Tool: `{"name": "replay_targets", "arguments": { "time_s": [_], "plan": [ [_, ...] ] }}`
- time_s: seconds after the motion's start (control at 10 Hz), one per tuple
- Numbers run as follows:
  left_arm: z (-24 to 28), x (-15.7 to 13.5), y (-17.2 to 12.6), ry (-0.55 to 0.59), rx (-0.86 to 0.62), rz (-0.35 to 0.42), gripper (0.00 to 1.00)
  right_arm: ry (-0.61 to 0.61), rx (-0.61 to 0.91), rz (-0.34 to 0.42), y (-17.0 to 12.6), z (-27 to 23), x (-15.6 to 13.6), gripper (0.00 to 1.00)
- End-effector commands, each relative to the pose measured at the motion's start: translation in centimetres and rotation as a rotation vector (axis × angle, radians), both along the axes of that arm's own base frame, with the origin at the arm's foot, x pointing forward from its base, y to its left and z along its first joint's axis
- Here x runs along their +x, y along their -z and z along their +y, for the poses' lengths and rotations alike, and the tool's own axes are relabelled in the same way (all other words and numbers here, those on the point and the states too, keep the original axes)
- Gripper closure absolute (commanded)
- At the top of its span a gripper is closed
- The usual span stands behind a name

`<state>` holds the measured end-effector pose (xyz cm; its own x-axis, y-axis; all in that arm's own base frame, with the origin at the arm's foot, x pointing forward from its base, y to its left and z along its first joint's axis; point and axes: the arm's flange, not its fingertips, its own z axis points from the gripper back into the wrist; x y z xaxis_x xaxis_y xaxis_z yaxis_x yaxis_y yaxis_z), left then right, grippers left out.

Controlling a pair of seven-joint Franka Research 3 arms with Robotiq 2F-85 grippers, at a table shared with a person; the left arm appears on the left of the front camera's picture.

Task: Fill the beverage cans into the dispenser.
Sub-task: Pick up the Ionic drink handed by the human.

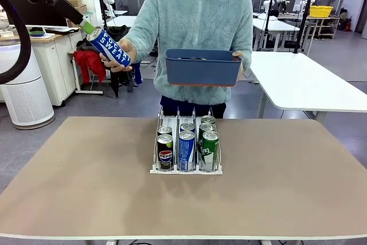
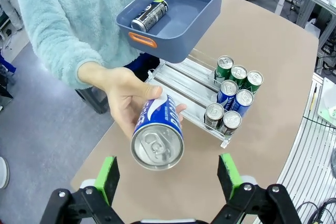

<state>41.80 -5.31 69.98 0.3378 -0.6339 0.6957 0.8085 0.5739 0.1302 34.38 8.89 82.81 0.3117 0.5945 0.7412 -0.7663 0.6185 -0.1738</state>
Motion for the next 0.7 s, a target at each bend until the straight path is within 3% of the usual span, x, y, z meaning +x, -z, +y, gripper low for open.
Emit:
{"name": "replay_targets", "arguments": {
  "time_s": [0.0, 0.2, 0.3, 0.6],
  "plan": [
    [0.5, 1.0, 1.5, 0.024, -0.043, -0.016, 0.0, 0.002, 0.001, -0.002, 0.0, 0.0, 0.0, 0.0],
    [0.4, 1.7, 2.5, 0.042, -0.042, -0.01, 0.0, 0.002, 0.001, -0.002, 0.0, 0.0, 0.0, 0.0],
    [0.0, 1.0, 1.2, 0.012, -0.024, 0.006, 0.0, 0.002, 0.001, -0.002, 0.0, 0.0, 0.0, 0.0],
    [-0.3, 1.4, 1.6, 0.017, -0.022, 0.007, 0.0, 0.002, 0.001, -0.002, 0.0, 0.0, 0.0, 0.0]
  ]
}}
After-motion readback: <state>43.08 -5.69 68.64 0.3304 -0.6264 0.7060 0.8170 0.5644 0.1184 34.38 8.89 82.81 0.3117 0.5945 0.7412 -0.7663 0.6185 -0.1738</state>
